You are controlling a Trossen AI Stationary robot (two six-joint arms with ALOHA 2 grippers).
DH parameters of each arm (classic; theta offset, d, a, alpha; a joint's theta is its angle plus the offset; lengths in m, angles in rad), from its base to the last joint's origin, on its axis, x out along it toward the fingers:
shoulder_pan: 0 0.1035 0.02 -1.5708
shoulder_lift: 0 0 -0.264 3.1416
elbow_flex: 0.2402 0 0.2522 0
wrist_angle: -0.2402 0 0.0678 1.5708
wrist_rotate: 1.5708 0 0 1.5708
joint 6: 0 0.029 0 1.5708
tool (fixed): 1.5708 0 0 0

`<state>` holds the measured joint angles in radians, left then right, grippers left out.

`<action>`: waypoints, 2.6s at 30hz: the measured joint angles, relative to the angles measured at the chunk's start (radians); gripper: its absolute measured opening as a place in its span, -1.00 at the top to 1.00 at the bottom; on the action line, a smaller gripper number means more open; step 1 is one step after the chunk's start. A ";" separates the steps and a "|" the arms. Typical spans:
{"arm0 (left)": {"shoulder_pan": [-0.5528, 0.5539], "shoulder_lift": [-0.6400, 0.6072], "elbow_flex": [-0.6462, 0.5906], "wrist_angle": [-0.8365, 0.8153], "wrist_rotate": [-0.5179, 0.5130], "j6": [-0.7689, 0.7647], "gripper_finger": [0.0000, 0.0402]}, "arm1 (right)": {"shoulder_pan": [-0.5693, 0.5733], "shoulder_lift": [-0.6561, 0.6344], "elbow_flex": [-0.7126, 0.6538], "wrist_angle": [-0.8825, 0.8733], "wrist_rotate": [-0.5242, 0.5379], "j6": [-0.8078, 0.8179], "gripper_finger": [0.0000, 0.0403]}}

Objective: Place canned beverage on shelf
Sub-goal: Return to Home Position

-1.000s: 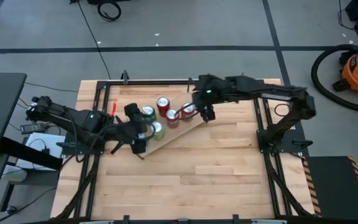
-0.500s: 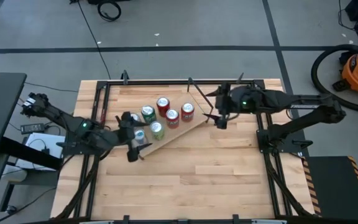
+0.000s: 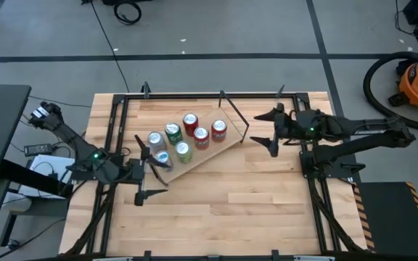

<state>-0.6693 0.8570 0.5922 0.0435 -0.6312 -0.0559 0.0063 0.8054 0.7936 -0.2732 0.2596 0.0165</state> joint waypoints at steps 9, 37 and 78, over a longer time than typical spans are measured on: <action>-0.094 -0.272 -0.118 0.012 -0.004 0.018 -0.92 | 0.000 -0.280 -0.187 0.036 0.001 0.102 -0.86; -0.379 -0.416 -0.241 0.014 -0.041 -0.109 -0.92 | -0.010 -0.805 -0.626 0.229 0.049 0.309 -0.86; -0.102 -0.377 -0.240 0.013 -0.039 0.047 -0.69 | -0.010 -0.804 -0.772 0.511 0.034 0.280 -0.86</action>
<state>-0.7709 0.4797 0.3519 0.0563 -0.6704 -0.0091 -0.0040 0.0017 0.0219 0.2378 0.2935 0.2962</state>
